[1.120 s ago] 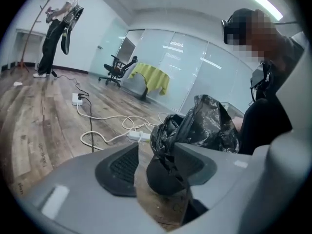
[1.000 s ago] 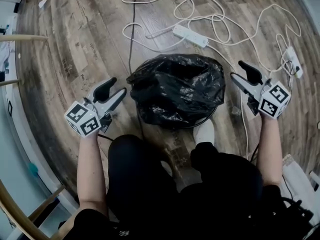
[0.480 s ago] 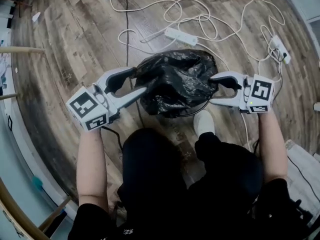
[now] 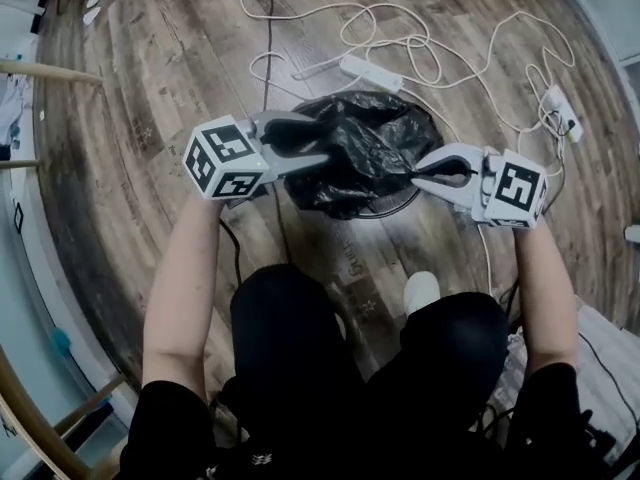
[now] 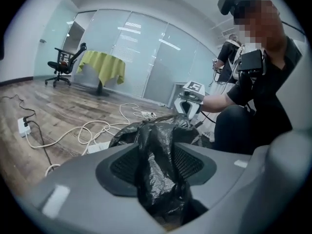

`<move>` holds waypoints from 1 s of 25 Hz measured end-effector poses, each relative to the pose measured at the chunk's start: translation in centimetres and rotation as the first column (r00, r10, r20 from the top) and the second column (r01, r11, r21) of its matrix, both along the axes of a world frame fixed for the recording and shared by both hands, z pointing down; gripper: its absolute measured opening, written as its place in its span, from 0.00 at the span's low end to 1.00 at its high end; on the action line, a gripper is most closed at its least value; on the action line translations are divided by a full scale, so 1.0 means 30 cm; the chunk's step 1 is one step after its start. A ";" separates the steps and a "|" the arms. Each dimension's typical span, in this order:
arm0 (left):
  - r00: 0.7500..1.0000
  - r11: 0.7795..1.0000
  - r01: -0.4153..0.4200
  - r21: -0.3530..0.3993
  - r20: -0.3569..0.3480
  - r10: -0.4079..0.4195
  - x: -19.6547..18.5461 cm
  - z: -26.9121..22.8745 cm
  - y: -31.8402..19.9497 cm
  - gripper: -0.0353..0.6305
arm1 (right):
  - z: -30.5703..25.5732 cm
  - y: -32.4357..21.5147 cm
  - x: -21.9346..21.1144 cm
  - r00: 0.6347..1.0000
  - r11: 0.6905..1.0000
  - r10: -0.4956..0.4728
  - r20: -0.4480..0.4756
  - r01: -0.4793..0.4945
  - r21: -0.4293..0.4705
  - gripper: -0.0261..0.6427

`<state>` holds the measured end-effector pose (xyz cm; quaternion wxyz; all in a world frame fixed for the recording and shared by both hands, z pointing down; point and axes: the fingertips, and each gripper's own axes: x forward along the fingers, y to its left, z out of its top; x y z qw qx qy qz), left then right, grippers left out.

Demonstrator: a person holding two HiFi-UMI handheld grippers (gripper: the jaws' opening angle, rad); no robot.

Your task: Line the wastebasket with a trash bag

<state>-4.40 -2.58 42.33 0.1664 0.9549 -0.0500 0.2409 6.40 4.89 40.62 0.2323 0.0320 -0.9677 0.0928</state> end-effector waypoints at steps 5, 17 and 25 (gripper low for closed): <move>0.992 0.991 0.122 0.063 -0.043 -0.120 -0.034 -0.010 -0.083 0.45 | 0.025 0.031 -0.044 0.997 0.997 -0.081 0.016 0.081 0.013 0.05; 0.997 0.999 -0.028 0.034 0.069 0.025 0.021 0.051 -0.033 0.29 | 0.011 0.011 -0.031 0.991 0.992 -0.120 0.055 0.118 0.051 0.05; 1.000 0.994 -0.001 0.111 0.005 0.001 -0.052 -0.021 0.206 0.06 | 0.076 0.059 0.004 0.991 0.983 -0.107 -0.074 0.117 0.140 0.05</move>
